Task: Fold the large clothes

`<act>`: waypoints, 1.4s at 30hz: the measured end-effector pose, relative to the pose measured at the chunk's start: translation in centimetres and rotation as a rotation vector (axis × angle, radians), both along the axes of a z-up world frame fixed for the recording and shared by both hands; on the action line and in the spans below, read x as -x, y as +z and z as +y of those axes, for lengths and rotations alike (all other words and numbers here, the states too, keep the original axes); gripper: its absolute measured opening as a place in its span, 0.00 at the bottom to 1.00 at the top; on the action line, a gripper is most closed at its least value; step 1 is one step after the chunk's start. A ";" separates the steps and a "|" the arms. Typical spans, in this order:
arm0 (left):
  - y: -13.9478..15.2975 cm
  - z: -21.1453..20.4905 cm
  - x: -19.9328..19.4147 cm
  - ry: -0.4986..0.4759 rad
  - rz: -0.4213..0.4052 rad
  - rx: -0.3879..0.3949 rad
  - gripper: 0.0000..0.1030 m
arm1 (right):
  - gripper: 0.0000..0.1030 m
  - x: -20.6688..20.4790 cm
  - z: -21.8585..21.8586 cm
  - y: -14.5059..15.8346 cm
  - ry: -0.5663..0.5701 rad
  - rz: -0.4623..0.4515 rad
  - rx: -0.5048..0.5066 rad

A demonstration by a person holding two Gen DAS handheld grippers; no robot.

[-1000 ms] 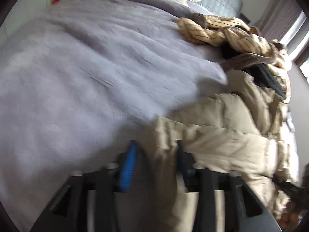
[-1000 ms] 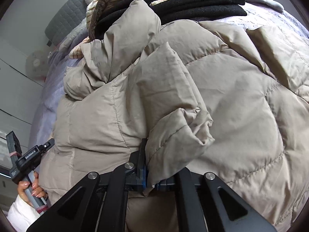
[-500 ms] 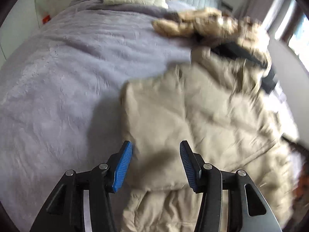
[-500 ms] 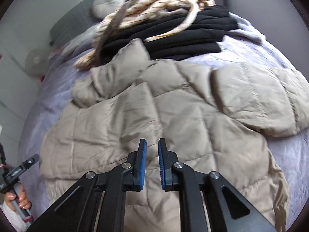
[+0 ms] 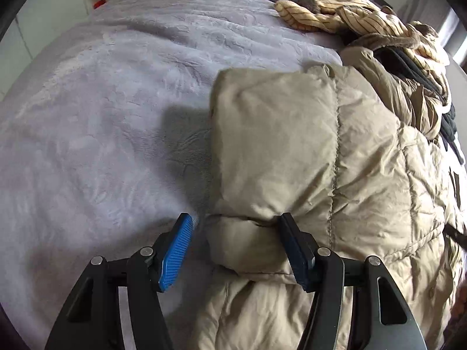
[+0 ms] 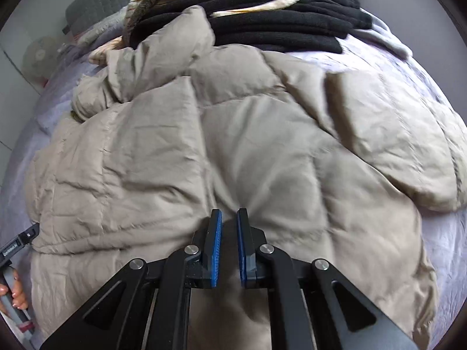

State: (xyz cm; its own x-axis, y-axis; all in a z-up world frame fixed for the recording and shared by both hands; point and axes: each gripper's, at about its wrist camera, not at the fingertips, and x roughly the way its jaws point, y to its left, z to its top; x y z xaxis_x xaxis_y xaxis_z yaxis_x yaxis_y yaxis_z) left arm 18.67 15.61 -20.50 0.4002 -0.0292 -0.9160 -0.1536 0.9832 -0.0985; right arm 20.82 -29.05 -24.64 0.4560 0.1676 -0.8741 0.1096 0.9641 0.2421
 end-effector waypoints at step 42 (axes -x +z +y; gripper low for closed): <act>5.9 -34.1 7.7 -0.394 0.075 -0.131 1.00 | 1.00 14.0 -29.4 -0.6 -0.528 -0.097 -0.452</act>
State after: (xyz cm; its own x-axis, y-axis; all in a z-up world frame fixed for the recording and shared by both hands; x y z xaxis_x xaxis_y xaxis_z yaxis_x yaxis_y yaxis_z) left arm 11.01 -18.46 -14.63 0.3143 -0.0477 -0.9481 0.2343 0.9717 0.0288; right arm 6.84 -58.44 -25.22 0.6493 0.2394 -0.7219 0.4931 0.5902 0.6392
